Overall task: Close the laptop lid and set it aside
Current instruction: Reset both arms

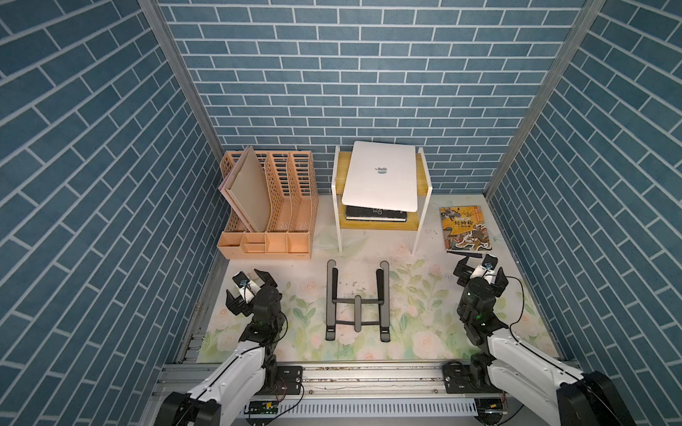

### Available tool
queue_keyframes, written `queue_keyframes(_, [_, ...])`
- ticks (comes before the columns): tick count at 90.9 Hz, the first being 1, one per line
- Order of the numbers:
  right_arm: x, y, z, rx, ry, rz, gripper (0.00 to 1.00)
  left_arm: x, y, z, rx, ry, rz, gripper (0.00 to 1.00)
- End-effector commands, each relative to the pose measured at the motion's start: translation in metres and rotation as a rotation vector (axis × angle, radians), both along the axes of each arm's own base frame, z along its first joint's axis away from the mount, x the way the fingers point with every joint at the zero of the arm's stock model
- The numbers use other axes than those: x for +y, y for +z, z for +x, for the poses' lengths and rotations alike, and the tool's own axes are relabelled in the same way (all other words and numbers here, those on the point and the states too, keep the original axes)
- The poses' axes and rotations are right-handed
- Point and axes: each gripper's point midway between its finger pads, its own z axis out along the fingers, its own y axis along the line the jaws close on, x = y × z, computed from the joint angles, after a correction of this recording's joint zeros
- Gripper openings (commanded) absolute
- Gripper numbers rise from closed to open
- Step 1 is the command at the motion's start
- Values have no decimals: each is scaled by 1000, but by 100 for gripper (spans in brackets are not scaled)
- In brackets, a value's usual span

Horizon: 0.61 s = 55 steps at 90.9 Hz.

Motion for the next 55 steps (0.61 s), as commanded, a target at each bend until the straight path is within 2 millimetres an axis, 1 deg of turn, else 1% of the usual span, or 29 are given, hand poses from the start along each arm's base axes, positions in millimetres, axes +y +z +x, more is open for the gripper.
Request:
queue_keyframes(1, [9, 19, 20, -87, 79, 26, 99, -5, 16, 19, -64, -58, 11, 99])
queue_keyframes(5, [8, 16, 26, -77, 89, 8, 99, -5, 16, 26, -52, -54, 17, 100])
queue_keyframes(13, [4, -5, 38, 1, 85, -12, 99, -5, 13, 46, -8, -73, 22, 100])
queue_keyframes(20, [1, -21, 42, 30, 91, -5, 99, -4, 12, 63, 22, -85, 25, 100])
queue_keyframes(30, [3, -20, 46, 9, 123, 8, 100, -3, 13, 80, 17, -105, 28, 100])
queue_keyframes(37, [3, -23, 53, 30, 135, -3, 100, -8, 16, 91, 1, -158, 29, 100])
queue_keyframes(45, [3, -20, 56, 23, 162, -30, 99, -8, 13, 95, 26, -163, 27, 100])
queue_keyframes(50, [3, -19, 59, 15, 180, -39, 99, -11, 12, 100, 13, -194, 6, 99])
queue_keyframes(55, [3, -20, 61, 12, 199, -39, 99, -22, 13, 105, -30, -278, -14, 100])
